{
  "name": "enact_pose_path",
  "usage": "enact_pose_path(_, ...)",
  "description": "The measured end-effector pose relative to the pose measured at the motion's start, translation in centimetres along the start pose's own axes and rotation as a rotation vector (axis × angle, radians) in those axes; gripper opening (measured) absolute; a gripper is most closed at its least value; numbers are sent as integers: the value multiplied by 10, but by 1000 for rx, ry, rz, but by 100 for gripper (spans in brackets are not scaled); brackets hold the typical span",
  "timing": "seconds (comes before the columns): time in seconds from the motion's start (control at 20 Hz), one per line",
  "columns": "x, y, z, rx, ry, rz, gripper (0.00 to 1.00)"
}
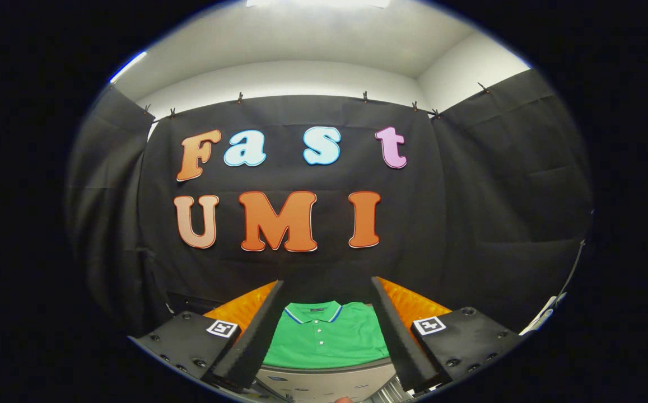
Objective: Put the clothes into the washing machine and then close the washing machine lid.
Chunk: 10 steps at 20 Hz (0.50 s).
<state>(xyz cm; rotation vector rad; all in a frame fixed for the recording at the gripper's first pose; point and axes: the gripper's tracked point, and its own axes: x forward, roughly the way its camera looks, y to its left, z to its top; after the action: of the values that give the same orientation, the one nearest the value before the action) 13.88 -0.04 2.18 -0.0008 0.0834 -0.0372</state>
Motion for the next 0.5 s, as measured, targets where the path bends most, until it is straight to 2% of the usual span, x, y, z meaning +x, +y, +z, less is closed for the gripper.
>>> enact_pose_path(0.5,6,3,4,4,2,23,98)
